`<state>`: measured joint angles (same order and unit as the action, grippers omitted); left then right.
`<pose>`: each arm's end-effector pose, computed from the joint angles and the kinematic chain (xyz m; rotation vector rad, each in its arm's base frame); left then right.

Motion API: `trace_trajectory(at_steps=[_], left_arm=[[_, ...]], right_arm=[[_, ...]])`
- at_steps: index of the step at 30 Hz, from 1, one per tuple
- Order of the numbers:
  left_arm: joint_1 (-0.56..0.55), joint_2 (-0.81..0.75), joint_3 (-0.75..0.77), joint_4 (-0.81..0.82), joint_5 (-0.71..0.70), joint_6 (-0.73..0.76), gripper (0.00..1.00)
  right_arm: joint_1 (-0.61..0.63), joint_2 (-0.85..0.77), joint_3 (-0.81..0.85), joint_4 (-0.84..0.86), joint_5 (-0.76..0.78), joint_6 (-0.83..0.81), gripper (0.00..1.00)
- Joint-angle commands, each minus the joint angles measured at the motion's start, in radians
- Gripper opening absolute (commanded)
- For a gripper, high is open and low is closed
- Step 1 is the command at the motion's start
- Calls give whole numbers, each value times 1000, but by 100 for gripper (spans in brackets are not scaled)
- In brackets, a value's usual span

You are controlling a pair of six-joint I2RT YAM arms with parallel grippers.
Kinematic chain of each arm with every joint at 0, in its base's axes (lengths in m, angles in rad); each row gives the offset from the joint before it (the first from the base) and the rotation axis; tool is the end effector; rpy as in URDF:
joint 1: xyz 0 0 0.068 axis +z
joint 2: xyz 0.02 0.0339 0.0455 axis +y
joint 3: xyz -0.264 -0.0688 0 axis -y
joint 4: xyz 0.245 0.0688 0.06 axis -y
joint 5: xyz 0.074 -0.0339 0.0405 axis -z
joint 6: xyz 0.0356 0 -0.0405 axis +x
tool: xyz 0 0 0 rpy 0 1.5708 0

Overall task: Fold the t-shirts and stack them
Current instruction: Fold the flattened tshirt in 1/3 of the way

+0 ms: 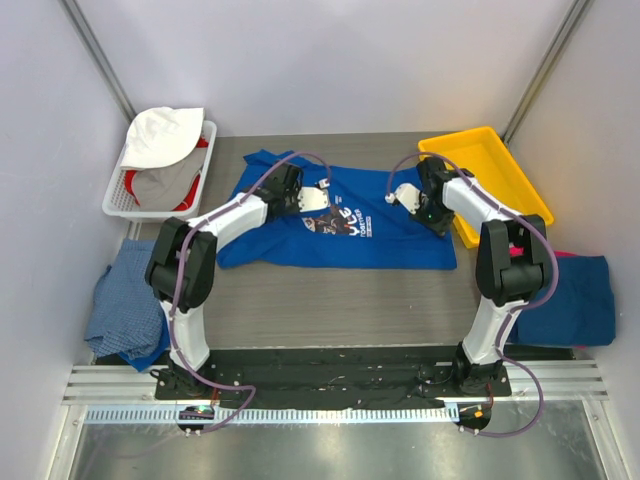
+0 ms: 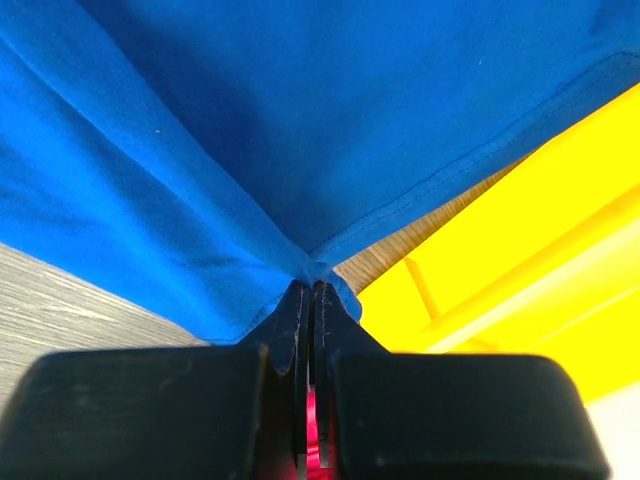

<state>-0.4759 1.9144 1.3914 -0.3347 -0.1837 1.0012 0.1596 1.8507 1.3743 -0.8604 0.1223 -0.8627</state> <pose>0.3785 -0.1878 0.2092 1.5942 1.8764 0.4569 0.3596 0.0535 0.2018 -1.4247 2.5835 -0.2890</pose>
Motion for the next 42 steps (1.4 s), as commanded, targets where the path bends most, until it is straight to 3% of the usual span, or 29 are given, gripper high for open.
trace_trajectory(at_steps=[1,37,41,42], left_arm=[[-1,11,35,57,-14,17,0],[25,110,135,102,-40,24,1],[25,115,144,115,-37,11,6],[23,118,147,118,-37,8,8]], right_arm=[[-3,5,54,6,17,-4,1],[-35,79,100,37,37,-21,1],[-37,70,100,54,34,-13,12],[-37,70,100,55,34,-12,20]])
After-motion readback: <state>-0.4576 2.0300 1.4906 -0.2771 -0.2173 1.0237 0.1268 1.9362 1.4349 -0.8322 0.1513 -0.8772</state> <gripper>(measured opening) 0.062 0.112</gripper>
